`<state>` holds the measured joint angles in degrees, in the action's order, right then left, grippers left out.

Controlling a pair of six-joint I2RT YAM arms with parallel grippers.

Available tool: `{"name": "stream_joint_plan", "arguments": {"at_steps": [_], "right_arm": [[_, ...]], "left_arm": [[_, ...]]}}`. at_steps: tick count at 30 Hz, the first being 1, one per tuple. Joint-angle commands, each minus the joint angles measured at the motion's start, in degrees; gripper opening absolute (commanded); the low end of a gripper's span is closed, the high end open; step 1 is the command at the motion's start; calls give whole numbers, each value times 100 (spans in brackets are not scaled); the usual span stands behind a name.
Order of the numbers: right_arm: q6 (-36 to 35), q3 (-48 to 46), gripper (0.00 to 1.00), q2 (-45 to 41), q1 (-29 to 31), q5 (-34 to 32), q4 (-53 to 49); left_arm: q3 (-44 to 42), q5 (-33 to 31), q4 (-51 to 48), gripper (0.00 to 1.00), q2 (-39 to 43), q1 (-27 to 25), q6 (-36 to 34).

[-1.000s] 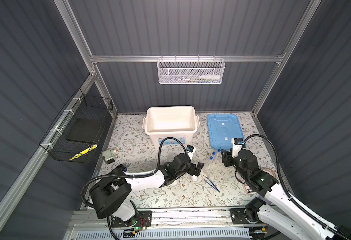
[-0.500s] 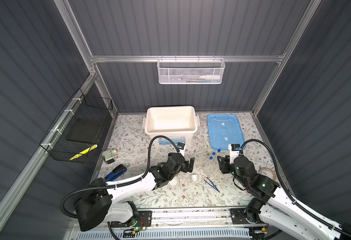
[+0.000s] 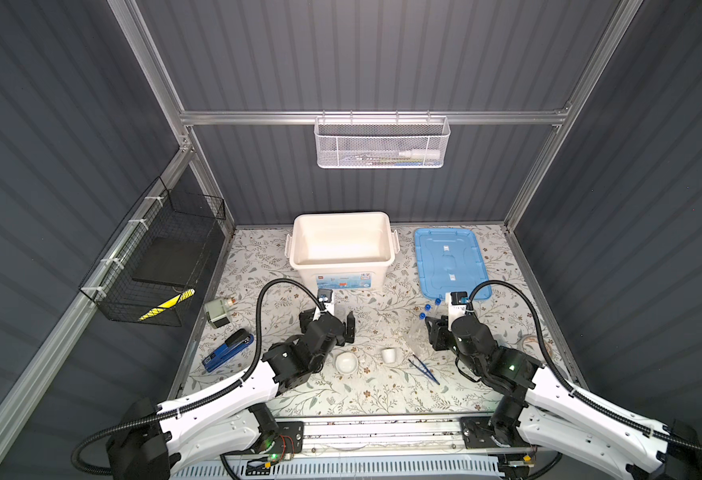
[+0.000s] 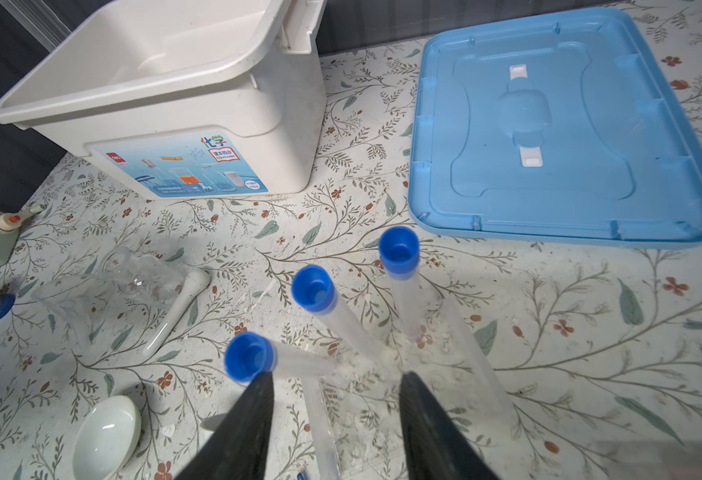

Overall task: Organize the chemistry lab equipment
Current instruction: 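Move the left gripper toward the small clear glass jar near the white box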

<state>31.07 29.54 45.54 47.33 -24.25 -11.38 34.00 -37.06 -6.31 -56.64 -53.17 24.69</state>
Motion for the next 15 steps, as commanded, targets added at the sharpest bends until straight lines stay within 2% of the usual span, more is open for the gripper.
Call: {"name": "stream_joint_plan", "arguments": {"at_steps": [1,15], "right_arm": [[83,6,52,21,31,-145,135],[76,113,52,296,81,-107,197]], "left_arm": [[-89,-199,-464,100,92,134,216],[-160,12,-437,100,15,357,247]]}}
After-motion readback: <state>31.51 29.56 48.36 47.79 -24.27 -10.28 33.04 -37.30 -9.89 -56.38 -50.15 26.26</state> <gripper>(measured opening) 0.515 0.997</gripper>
